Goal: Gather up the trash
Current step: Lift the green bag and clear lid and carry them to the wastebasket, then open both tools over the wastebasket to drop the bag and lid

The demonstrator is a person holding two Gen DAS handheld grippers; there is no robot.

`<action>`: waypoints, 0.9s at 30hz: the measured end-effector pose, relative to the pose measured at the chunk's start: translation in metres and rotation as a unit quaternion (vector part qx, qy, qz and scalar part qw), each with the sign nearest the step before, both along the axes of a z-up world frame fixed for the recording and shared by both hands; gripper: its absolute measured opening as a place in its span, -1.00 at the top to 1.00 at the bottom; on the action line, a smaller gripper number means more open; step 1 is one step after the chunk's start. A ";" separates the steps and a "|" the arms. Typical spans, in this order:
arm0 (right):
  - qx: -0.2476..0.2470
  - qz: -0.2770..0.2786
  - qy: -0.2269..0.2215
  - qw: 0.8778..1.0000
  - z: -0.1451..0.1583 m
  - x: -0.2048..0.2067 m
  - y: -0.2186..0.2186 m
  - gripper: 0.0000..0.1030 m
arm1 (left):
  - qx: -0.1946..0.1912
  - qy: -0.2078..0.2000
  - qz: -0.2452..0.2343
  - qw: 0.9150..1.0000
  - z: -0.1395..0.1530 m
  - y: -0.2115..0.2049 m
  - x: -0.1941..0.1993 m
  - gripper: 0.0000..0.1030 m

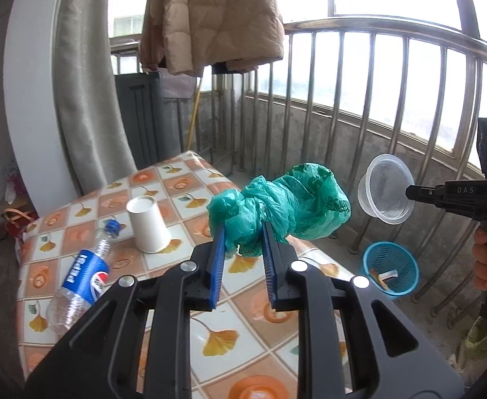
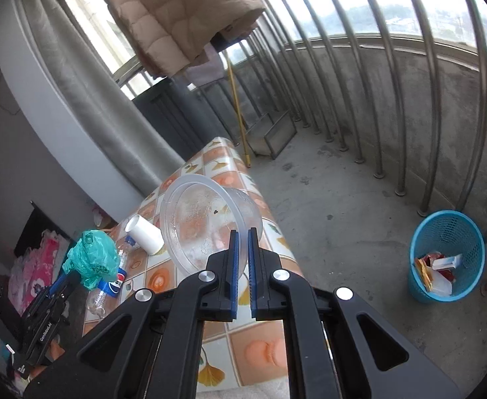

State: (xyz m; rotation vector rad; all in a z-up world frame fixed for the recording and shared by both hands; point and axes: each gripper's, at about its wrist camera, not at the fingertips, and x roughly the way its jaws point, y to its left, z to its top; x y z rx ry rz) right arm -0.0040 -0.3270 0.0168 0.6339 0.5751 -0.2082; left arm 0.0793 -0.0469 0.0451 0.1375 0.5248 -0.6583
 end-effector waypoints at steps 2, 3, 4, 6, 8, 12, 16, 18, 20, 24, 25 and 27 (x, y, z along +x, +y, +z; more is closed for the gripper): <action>0.003 -0.026 0.002 1.000 -0.003 -0.022 -0.015 0.89 | -0.011 0.025 -0.034 0.999 -0.001 -0.020 0.001 0.63; 0.003 -0.040 0.004 0.999 -0.005 -0.033 -0.022 0.89 | -0.010 0.031 -0.046 0.998 -0.002 -0.030 0.000 0.63; 0.005 -0.058 0.006 0.998 -0.007 -0.045 -0.030 0.89 | -0.006 0.033 -0.061 0.998 -0.003 -0.043 -0.001 0.63; 0.016 -0.090 0.005 0.996 -0.014 -0.067 -0.046 0.89 | 0.000 0.038 -0.093 0.995 -0.005 -0.067 -0.005 0.63; 0.021 -0.124 0.005 0.992 -0.020 -0.088 -0.063 0.89 | 0.010 0.044 -0.127 0.991 -0.007 -0.097 -0.009 0.63; 0.046 -0.181 0.011 0.982 -0.042 -0.124 -0.095 0.89 | 0.036 0.061 -0.187 0.980 -0.018 -0.155 -0.020 0.63; 0.067 -0.213 0.027 0.974 -0.066 -0.146 -0.121 0.89 | 0.058 0.091 -0.230 0.967 -0.040 -0.212 -0.031 0.63; 0.078 -0.226 0.035 0.970 -0.080 -0.151 -0.136 0.89 | 0.068 0.115 -0.246 0.960 -0.055 -0.238 -0.034 0.63; 0.098 -0.239 0.040 0.965 -0.097 -0.155 -0.154 0.89 | 0.084 0.144 -0.260 0.951 -0.075 -0.269 -0.037 0.63; 0.135 -0.263 0.045 0.954 -0.128 -0.156 -0.194 0.89 | 0.132 0.170 -0.279 0.936 -0.112 -0.328 -0.038 0.63; 0.141 -0.268 0.047 0.952 -0.133 -0.153 -0.202 0.89 | 0.144 0.172 -0.282 0.933 -0.121 -0.342 -0.038 0.63; 0.153 -0.275 0.052 0.948 -0.142 -0.148 -0.221 0.89 | 0.164 0.179 -0.286 0.927 -0.139 -0.370 -0.036 0.63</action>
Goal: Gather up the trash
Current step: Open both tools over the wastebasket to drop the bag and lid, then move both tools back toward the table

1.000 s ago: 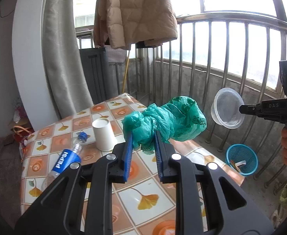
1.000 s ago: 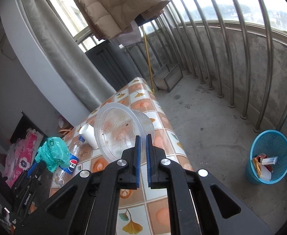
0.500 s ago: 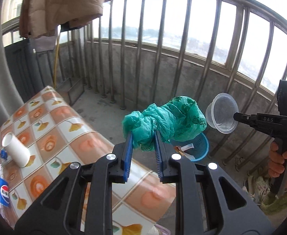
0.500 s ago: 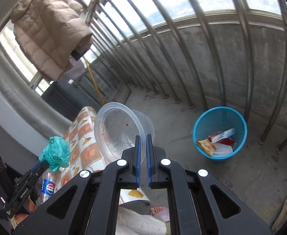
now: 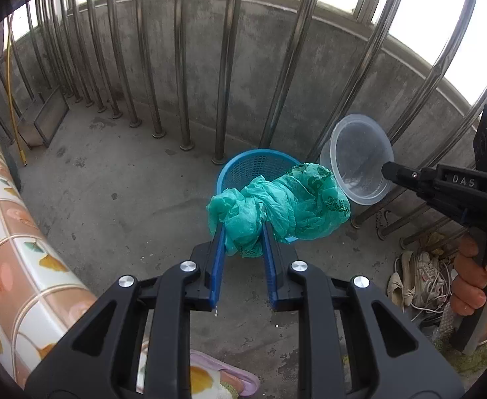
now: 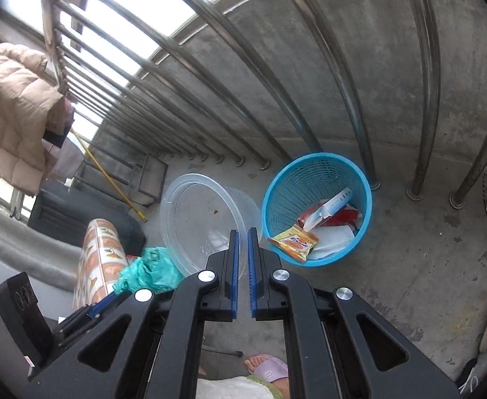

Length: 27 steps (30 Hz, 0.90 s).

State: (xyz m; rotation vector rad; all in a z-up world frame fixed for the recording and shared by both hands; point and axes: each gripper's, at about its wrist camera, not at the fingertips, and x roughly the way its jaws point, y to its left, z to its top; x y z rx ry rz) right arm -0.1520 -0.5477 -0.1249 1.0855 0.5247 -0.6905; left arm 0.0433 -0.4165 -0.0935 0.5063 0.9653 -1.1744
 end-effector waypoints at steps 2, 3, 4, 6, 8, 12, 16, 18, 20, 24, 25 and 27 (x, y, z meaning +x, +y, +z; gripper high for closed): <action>0.009 -0.006 0.001 1.000 -0.005 0.010 -0.021 0.89 | 0.019 -0.002 -0.008 1.000 -0.016 -0.028 0.001 0.62; 0.012 -0.010 0.003 1.000 -0.009 0.014 -0.030 0.89 | 0.026 -0.004 -0.011 1.000 -0.023 -0.040 0.001 0.62; 0.014 -0.014 0.005 1.000 -0.012 0.020 -0.041 0.89 | 0.030 -0.003 -0.015 0.999 -0.029 -0.050 0.001 0.61; 0.028 -0.026 -0.007 0.999 -0.023 0.030 -0.065 0.87 | 0.025 0.008 -0.014 1.000 -0.041 -0.072 0.003 0.58; 0.033 -0.037 -0.010 0.999 -0.039 0.040 -0.083 0.72 | 0.017 0.031 -0.018 0.999 -0.053 -0.088 0.004 0.09; 0.060 -0.048 0.043 0.996 -0.083 0.055 -0.107 -0.05 | 0.039 0.045 -0.026 0.998 -0.069 -0.100 -0.001 -0.04; 0.068 -0.050 0.038 0.996 -0.097 0.044 -0.097 -0.05 | 0.010 0.055 -0.023 0.998 -0.048 -0.081 0.003 -0.18; 0.063 -0.046 0.040 0.996 -0.097 0.039 -0.090 -0.05 | -0.003 0.047 -0.019 0.999 -0.036 -0.071 0.003 -0.21; 0.054 -0.041 0.042 0.997 -0.093 0.034 -0.081 -0.05 | -0.016 0.041 -0.012 0.999 -0.024 -0.062 0.002 -0.23; 0.030 -0.029 0.047 0.998 -0.076 0.027 -0.063 -0.05 | -0.044 0.040 0.003 0.998 0.005 -0.032 0.004 -0.31; 0.023 -0.025 0.049 0.998 -0.074 0.025 -0.058 -0.05 | -0.049 0.041 0.005 0.998 0.010 -0.025 0.006 -0.35; 0.005 -0.011 0.045 0.999 -0.058 0.025 -0.047 -0.06 | -0.061 0.045 0.013 0.997 0.024 -0.001 0.009 -0.43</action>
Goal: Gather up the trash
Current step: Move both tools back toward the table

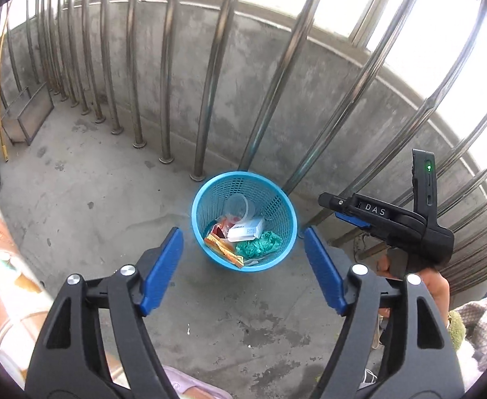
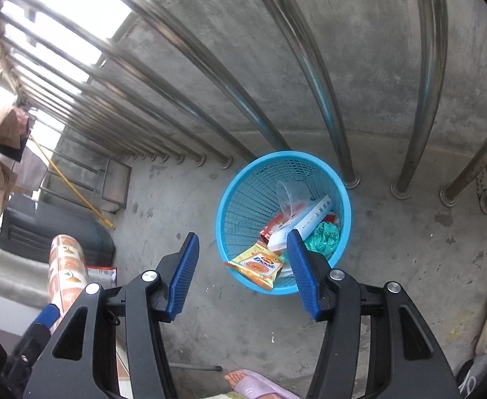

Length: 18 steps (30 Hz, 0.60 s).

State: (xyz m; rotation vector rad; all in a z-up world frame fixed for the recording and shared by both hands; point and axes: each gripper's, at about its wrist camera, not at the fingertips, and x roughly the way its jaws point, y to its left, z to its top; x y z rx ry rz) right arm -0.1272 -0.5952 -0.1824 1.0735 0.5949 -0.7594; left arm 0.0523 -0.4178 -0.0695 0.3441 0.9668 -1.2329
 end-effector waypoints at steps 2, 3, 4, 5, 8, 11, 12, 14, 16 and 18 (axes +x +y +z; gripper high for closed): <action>-0.014 0.016 -0.006 1.000 0.016 -0.003 0.014 -0.15 | -0.008 -0.004 0.013 1.000 0.013 0.029 0.003 -0.49; -0.021 0.027 -0.009 0.999 0.024 -0.002 0.021 -0.21 | -0.010 -0.009 0.020 1.000 0.018 0.042 0.005 -0.49; -0.026 0.037 -0.013 0.999 0.032 0.000 0.027 -0.23 | -0.013 -0.014 0.028 0.999 0.026 0.059 0.008 -0.51; -0.029 0.048 -0.015 0.998 0.039 0.003 0.034 -0.25 | -0.016 -0.022 0.040 0.999 0.033 0.078 0.011 -0.54; -0.033 0.093 -0.021 0.995 0.061 0.019 0.053 -0.28 | -0.026 -0.055 0.091 0.994 0.054 0.146 0.018 -0.60; -0.048 0.151 -0.037 0.987 0.088 0.045 0.082 -0.34 | -0.027 -0.094 0.153 0.983 0.066 0.216 0.020 -0.61; -0.053 0.167 -0.042 0.984 0.096 0.054 0.092 -0.37 | -0.027 -0.101 0.176 0.979 0.069 0.242 0.021 -0.61; -0.060 0.209 -0.052 0.975 0.111 0.078 0.119 -0.40 | -0.022 -0.112 0.225 0.968 0.070 0.292 0.025 -0.62; -0.062 0.253 -0.058 0.964 0.124 0.105 0.147 -0.43 | -0.013 -0.123 0.279 0.952 0.069 0.343 0.031 -0.62; -0.059 0.305 -0.061 0.948 0.131 0.139 0.186 -0.45 | -0.001 -0.127 0.330 0.935 0.068 0.393 0.037 -0.62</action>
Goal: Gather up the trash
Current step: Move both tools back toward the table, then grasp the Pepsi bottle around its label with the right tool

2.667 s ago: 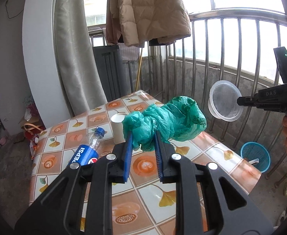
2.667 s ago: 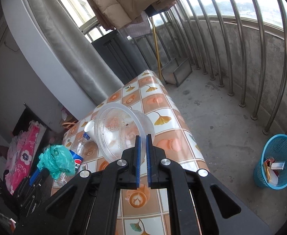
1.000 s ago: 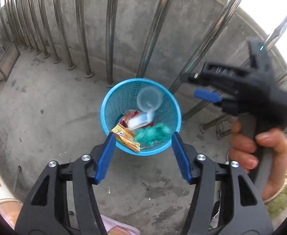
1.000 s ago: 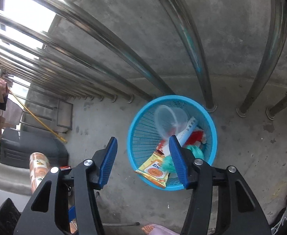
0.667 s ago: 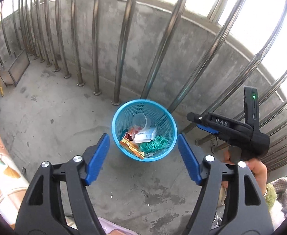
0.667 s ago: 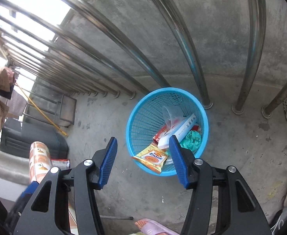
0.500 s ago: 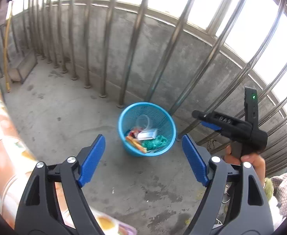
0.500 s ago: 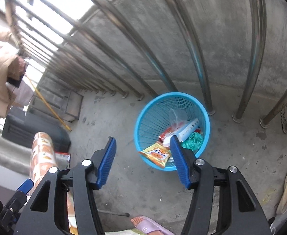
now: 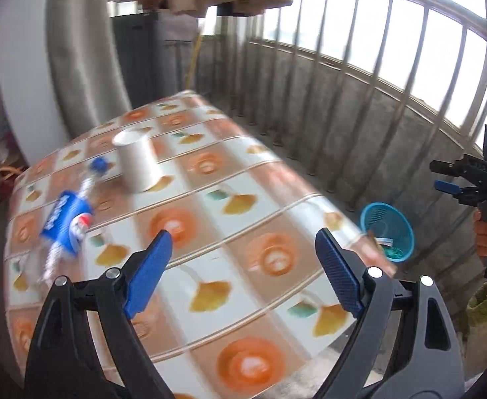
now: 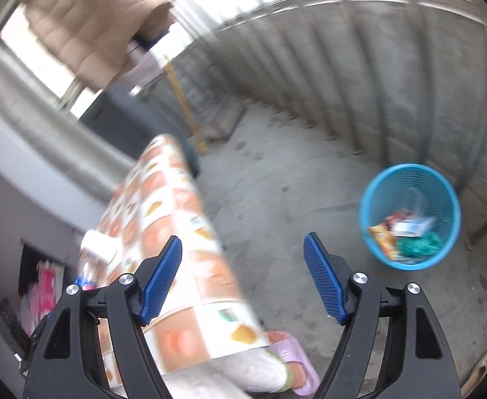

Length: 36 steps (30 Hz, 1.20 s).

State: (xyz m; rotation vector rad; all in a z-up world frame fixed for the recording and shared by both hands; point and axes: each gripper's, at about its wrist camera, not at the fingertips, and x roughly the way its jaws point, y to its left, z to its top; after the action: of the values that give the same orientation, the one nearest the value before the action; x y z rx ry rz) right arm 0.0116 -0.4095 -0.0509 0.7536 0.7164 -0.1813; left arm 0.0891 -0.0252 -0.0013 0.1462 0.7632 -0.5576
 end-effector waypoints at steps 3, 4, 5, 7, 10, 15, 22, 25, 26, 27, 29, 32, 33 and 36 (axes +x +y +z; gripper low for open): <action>0.018 0.083 0.008 0.996 0.001 0.051 0.066 -0.46 | -0.003 0.007 0.089 0.996 -0.004 0.072 0.006 -0.62; 0.029 0.127 0.012 0.991 -0.001 0.075 0.097 -0.46 | -0.006 0.011 0.115 0.993 -0.007 0.092 0.007 -0.62; 0.037 0.156 0.019 0.987 -0.001 0.094 0.122 -0.46 | -0.011 0.015 0.141 0.990 -0.009 0.113 0.009 -0.62; 0.050 0.209 0.031 0.976 -0.001 0.129 0.176 -0.46 | -0.023 0.025 0.179 0.983 -0.013 0.147 0.011 -0.62; 0.057 0.265 0.049 0.961 -0.002 0.174 0.252 -0.46 | -0.025 0.035 0.232 0.972 -0.017 0.188 0.012 -0.62; 0.075 0.287 0.080 0.952 -0.009 0.236 0.340 -0.46 | -0.041 0.040 0.283 0.957 -0.026 0.237 0.013 -0.62; 0.085 0.241 0.141 0.956 -0.045 0.303 0.386 -0.46 | -0.049 0.059 0.313 0.947 -0.037 0.267 0.019 -0.62; 0.091 0.247 0.144 0.954 -0.051 0.321 0.400 -0.46 | -0.051 0.064 0.319 0.944 -0.041 0.278 0.021 -0.62; 0.085 0.253 0.143 0.953 -0.052 0.325 0.404 -0.46 | -0.050 0.066 0.322 0.943 -0.042 0.281 0.022 -0.62; 0.076 0.260 0.141 0.952 -0.051 0.328 0.409 -0.45 | -0.049 0.067 0.324 0.942 -0.043 0.284 0.023 -0.62; 0.053 0.282 0.138 0.948 -0.050 0.336 0.421 -0.35 | -0.049 0.069 0.329 0.941 -0.043 0.289 0.023 -0.62; 0.000 0.323 0.133 0.937 -0.041 0.343 0.440 -0.33 | -0.049 0.069 0.339 0.937 -0.045 0.298 0.026 -0.62; -0.023 0.340 0.132 0.931 -0.038 0.343 0.447 -0.32 | -0.050 0.069 0.342 0.936 -0.046 0.300 0.026 -0.62; -0.078 0.397 0.131 0.905 -0.031 0.339 0.463 -0.31 | -0.052 0.071 0.348 0.933 -0.046 0.303 0.027 -0.62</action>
State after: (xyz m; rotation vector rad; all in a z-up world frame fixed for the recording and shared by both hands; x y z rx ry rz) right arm 0.3502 0.0533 -0.0819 0.2388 1.1978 0.4090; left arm 0.1161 0.2781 -0.0474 -0.2645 0.8617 0.0716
